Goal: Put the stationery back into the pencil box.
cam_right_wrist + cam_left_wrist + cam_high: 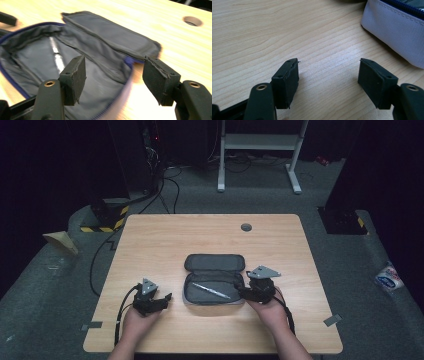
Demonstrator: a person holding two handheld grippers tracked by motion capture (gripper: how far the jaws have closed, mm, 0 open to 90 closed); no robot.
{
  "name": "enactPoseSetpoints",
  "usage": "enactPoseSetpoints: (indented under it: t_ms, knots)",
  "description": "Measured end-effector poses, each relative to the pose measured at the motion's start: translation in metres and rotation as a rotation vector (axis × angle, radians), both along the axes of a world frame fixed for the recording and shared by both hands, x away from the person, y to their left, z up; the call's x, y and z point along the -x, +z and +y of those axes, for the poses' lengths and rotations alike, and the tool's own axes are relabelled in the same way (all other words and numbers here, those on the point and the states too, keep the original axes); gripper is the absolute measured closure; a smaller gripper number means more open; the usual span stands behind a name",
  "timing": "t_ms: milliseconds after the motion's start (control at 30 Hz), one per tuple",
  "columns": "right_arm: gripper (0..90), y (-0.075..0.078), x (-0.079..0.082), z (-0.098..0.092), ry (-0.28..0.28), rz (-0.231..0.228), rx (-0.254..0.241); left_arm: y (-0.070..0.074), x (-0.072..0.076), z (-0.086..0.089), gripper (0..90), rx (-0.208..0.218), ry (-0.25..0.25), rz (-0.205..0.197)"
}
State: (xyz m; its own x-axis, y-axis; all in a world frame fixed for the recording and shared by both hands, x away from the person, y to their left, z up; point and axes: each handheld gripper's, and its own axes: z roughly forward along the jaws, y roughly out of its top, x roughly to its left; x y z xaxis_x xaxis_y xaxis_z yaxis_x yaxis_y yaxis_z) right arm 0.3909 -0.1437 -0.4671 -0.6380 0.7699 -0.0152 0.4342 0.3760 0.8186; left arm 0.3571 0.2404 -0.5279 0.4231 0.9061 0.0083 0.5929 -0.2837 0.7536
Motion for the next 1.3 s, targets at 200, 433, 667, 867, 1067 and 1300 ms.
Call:
enactPoseSetpoints:
  t_ms: [200,433,667,867,1067,1300]
  knots:
    - [33.9,-0.002,0.003,-0.029,-0.075,-0.005,-0.007,0.0,0.0,0.0,33.0,0.003,0.004,-0.001]
    - [30.6,-0.006,0.005,-0.062,-0.167,-0.004,0.001,0.0,0.0,0.0,32.9,0.003,0.005,0.001]
    - [21.6,-0.024,0.008,-0.088,-0.262,0.053,0.042,0.0,0.0,0.0,32.7,0.003,0.006,0.001]
    - [17.5,-0.045,0.013,-0.099,-0.334,0.107,0.093,0.0,0.0,0.0,32.7,0.002,0.009,0.002]
    - [14.4,-0.057,0.015,-0.099,-0.329,0.148,0.088,0.0,0.0,0.0,32.7,0.0,0.01,-0.001]
    - [15.3,-0.057,0.015,-0.094,-0.329,0.147,0.089,0.0,0.003,0.0,32.7,-0.007,0.013,-0.007]
